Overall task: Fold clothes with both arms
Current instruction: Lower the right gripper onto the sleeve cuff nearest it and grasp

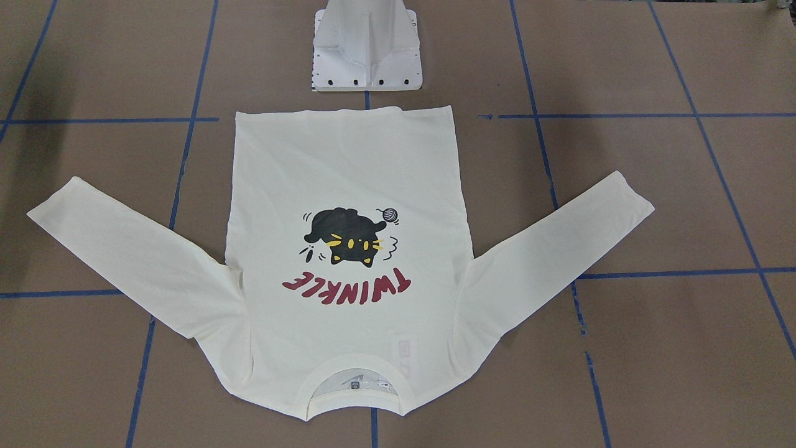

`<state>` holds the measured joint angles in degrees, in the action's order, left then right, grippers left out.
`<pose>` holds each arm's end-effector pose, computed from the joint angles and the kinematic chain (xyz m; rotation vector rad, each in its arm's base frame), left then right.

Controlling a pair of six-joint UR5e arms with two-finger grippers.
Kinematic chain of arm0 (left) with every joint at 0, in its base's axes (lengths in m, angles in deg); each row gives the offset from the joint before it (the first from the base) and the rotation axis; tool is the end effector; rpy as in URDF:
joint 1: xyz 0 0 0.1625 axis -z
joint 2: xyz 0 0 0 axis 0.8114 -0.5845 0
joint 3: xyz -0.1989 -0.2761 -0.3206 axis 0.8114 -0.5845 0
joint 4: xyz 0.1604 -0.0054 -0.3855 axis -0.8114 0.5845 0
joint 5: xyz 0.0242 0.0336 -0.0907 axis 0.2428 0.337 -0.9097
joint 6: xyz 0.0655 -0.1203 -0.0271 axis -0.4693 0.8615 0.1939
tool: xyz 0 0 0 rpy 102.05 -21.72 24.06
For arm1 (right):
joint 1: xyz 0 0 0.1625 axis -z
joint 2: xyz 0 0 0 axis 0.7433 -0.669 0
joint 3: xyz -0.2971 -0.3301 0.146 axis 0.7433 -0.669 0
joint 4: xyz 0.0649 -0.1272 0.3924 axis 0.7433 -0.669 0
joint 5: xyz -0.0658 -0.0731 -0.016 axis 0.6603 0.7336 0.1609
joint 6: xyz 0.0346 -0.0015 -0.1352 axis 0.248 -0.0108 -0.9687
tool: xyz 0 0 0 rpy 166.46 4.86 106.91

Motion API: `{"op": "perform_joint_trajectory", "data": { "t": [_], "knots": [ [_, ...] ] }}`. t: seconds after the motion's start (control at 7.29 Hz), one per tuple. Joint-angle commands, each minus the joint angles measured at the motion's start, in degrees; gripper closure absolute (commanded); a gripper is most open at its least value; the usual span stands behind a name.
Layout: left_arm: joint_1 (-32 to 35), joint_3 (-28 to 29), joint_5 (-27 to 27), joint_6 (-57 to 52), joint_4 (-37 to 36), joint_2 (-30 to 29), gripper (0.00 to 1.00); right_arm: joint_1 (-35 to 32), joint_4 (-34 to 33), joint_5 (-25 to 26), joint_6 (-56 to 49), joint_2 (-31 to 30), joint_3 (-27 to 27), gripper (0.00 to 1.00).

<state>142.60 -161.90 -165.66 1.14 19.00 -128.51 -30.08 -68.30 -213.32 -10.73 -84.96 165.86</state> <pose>-0.0163 -0.4746 0.6428 0.2254 0.8353 0.1192 -0.0514 -0.4171 0.6848 0.1460 -0.8325 -0.0331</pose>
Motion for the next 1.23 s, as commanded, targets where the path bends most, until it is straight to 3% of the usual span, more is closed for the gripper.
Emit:
{"op": "perform_joint_trajectory", "data": {
  "t": [0.0, 0.27, 0.55, 1.1],
  "knots": [
    [0.05, -0.44, -3.65, 0.0, 0.21, -0.38, 0.0, 6.88, 11.42, 1.12, 13.33, -2.31, -0.31, 0.0],
    [0.05, -0.61, -3.15, 0.0, 2.3, -0.21, 0.0, 15.55, 11.79, 8.19, 13.89, 1.44, -2.75, 0.0],
    [0.05, -0.62, -3.15, 0.09, 3.11, -0.29, 0.0, 17.95, 11.97, 8.42, 18.87, 6.55, -8.47, 0.0],
    [0.05, -0.88, -3.67, 0.0, 3.11, 0.14, 0.0, 19.81, 15.28, 6.93, 21.97, 3.07, -8.31, 0.0]
  ]
}}
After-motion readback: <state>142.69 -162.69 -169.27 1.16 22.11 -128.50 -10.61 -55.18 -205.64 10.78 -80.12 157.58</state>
